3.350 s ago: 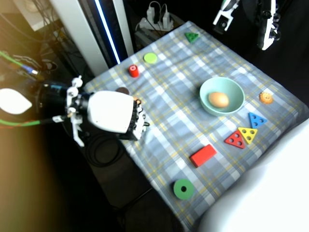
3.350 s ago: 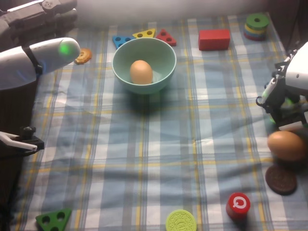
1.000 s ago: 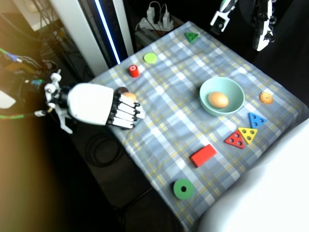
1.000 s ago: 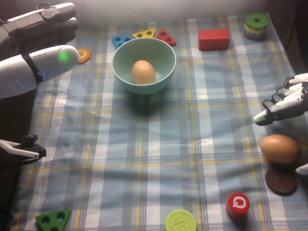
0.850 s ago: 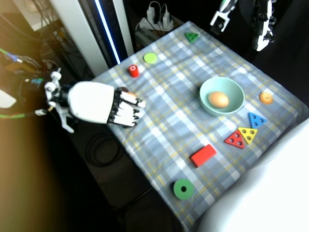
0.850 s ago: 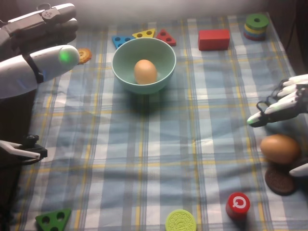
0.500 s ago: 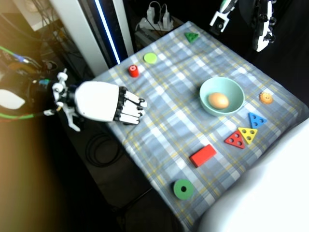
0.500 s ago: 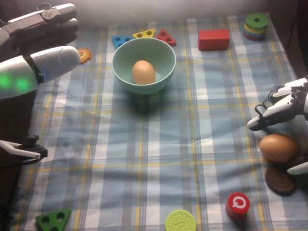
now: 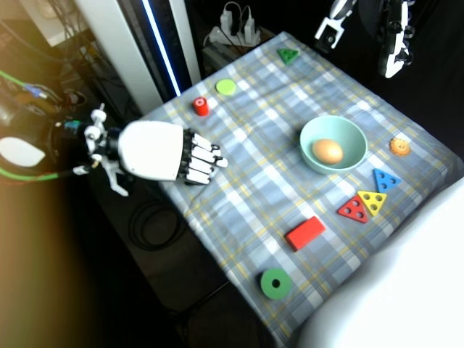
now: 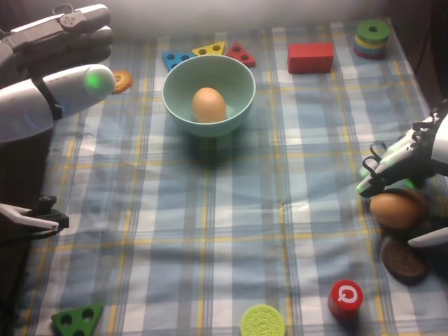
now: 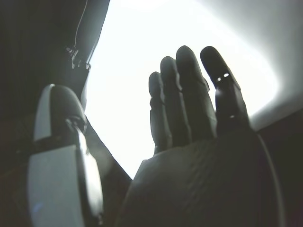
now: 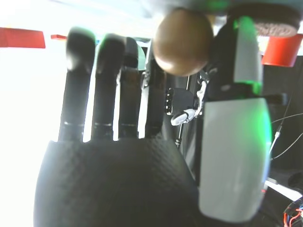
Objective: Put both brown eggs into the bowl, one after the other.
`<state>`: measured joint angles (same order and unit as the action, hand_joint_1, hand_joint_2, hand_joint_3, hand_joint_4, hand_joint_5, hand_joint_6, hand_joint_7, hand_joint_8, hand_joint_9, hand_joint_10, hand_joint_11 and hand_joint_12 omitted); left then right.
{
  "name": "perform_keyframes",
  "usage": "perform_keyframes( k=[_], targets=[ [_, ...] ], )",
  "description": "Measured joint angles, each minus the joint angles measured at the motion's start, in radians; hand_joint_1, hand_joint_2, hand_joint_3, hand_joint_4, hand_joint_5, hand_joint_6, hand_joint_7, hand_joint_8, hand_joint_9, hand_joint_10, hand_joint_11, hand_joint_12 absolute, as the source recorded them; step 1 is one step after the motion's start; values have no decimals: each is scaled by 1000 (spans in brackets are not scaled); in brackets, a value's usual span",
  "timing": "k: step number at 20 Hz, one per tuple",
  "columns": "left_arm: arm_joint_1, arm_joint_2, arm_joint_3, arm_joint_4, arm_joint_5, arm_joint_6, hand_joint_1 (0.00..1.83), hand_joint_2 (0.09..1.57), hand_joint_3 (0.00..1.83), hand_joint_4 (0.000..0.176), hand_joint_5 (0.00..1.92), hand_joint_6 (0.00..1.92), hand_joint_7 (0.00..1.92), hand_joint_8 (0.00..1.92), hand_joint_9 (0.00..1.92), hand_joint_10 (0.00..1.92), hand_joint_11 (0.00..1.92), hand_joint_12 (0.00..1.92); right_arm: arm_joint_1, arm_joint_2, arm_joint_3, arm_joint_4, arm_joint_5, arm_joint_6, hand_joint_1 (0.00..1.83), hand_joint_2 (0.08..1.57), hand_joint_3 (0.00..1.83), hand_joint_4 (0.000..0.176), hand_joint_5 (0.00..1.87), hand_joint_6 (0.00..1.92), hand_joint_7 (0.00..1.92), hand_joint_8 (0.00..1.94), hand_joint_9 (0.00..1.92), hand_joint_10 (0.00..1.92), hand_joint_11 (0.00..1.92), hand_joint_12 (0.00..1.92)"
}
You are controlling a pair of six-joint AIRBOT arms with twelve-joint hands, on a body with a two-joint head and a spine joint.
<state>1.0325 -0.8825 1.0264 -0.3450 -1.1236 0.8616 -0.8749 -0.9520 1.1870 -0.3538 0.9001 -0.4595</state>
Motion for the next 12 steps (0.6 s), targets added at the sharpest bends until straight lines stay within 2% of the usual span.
perform_keyframes(
  k=[1, 2, 3, 4, 5, 6, 7, 8, 9, 10, 11, 12],
  targets=[
    [2, 0, 0, 0, 0, 0, 830, 950, 4, 15, 498, 0, 545, 0, 516, 3, 31, 1057, 0, 0, 0, 1, 0, 4, 1173, 1062, 1, 0, 1110, 749, 907, 1623, 1114, 1913, 1246, 1919],
    [5, 0, 0, -2, 0, 0, 815, 950, 4, 25, 495, 0, 541, 0, 513, 1, 33, 1057, 0, 3, 0, -2, 0, 4, 1171, 1066, 1, 0, 1100, 767, 922, 1582, 1130, 1919, 1271, 1921],
    [5, 0, 0, -2, 0, 0, 808, 953, 5, 27, 490, 0, 536, 0, 507, 0, 25, 1054, 0, 9, 0, -7, -2, 5, 1237, 1123, 0, 0, 1048, 641, 922, 1406, 1069, 1615, 1102, 1742],
    [5, 0, 0, -2, 1, 0, 816, 956, 5, 11, 486, 0, 540, 2, 518, 5, 38, 1061, 0, 18, 0, -16, -7, 5, 1195, 1068, 0, 0, 1114, 697, 933, 1410, 1063, 1658, 1098, 1708],
    [5, 0, 0, -3, 0, 0, 823, 953, 2, 13, 488, 0, 542, 1, 525, 5, 35, 1091, 9, 27, 0, -21, -18, 3, 1191, 1047, 0, 0, 1147, 675, 962, 1450, 1080, 1741, 1138, 1804],
    [6, 0, 0, -7, 0, 0, 826, 949, 0, 17, 492, 1, 545, 2, 531, 7, 41, 1102, 16, 34, 0, -17, -25, -1, 1189, 1042, 0, 0, 1157, 665, 1003, 1357, 1081, 1675, 1117, 1805],
    [6, 0, 0, -6, 0, 0, 829, 947, 0, 14, 494, 2, 550, 4, 537, 9, 47, 1108, 28, 41, 0, -14, -26, -9, 1189, 1038, 0, 0, 1163, 655, 1026, 1362, 1086, 1694, 1106, 1854],
    [6, -1, 0, -5, 0, 0, 843, 943, 0, 11, 499, 4, 553, 5, 537, 8, 45, 1110, 50, 45, 0, -16, -30, -17, 1190, 1031, 0, 0, 1184, 620, 1028, 1464, 1094, 1774, 1126, 1908],
    [6, -1, 0, -6, 0, 0, 861, 941, 0, 10, 501, 4, 558, 6, 538, 8, 41, 1109, 62, 45, 0, -17, -31, -26, 1192, 1030, 0, 0, 1186, 617, 1062, 1169, 1092, 1529, 1060, 1725],
    [6, -3, 0, -5, 0, 0, 861, 939, 0, 18, 500, 3, 555, 4, 533, 6, 37, 1108, 79, 44, 0, -18, -30, -35, 1268, 1050, 0, 0, 1188, 435, 1113, 1029, 1120, 1100, 1003, 1398],
    [6, -5, 0, -7, -1, -1, 869, 939, 0, 10, 496, 1, 553, 2, 533, 5, 43, 1111, 95, 43, 3, -22, -27, -42, 1286, 1039, 2, 0, 1207, 366, 1164, 919, 1177, 857, 1000, 1273],
    [6, -5, 0, -6, 0, 0, 869, 939, 0, 10, 496, 1, 553, 2, 533, 5, 43, 1111, 111, 39, 9, -25, -26, -51, 1286, 1039, 2, 0, 1207, 366, 1164, 919, 1177, 857, 1000, 1273]
  ],
)
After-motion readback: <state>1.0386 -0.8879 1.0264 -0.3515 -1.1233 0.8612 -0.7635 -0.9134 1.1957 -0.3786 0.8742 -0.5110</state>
